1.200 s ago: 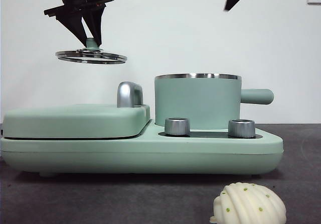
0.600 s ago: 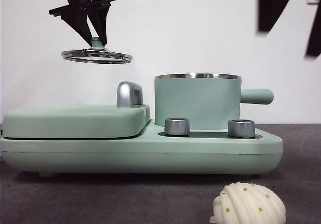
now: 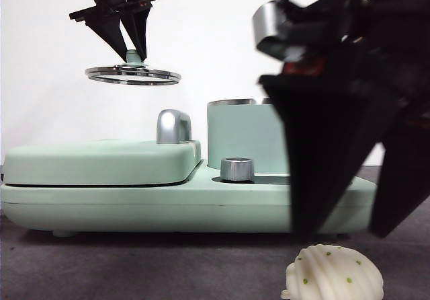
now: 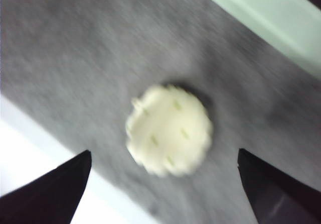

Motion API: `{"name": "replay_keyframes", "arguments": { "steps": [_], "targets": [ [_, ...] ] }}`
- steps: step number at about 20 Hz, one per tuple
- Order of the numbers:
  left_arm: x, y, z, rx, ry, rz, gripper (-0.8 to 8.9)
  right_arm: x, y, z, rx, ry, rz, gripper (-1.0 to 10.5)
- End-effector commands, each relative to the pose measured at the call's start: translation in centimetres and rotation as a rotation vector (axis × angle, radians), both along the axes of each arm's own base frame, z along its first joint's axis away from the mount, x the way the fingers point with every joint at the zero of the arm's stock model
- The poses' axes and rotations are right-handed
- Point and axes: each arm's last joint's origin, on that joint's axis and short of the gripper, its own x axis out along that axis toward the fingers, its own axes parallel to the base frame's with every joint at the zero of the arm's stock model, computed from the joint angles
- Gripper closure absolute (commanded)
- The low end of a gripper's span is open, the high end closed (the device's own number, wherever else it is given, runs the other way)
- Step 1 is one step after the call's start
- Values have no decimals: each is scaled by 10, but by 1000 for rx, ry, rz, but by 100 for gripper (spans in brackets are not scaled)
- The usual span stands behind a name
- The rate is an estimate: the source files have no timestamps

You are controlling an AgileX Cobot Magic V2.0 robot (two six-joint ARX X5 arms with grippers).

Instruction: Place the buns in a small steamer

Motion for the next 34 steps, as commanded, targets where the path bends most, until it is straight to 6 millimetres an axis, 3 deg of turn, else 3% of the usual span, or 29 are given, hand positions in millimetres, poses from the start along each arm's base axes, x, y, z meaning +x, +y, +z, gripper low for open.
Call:
{"name": "replay_keyframes", "arguments": {
  "steps": [1, 6, 9, 12, 16, 20, 24, 27, 30, 34],
  "targets": [
    [-6, 0, 17, -23, -66, -2, 700, 2, 9, -9, 5, 11, 11, 556],
    [-6, 0, 17, -23, -66, -2, 700, 7, 16, -26, -46, 48, 12, 593],
    [-6, 0, 17, -23, -66, -2, 700, 8, 17, -32, -67, 62, 11, 776],
    [-6, 0, 17, -23, -66, -2, 700, 9, 18, -29, -60, 58, 9, 789],
    [-6, 0, 17, -23, -66, -2, 700, 14, 25, 1, -64, 60, 9, 788],
    [-6, 0, 17, -23, -66, -2, 700, 28, 30, 62, -76, 8, -11, 788],
    [-6, 0, 17, -23, -66, -2, 700, 59, 20, 122, -12, -115, -69, 788],
    [-6, 0, 17, -23, -66, -2, 700, 96, 9, 147, -15, -160, -110, 788],
    [-6, 0, 17, -23, -66, -2, 700, 135, 6, 154, -24, -193, -133, 788],
    [-6, 0, 17, -23, -66, -2, 700, 175, 7, 141, -55, -186, -155, 788]
  ]
}}
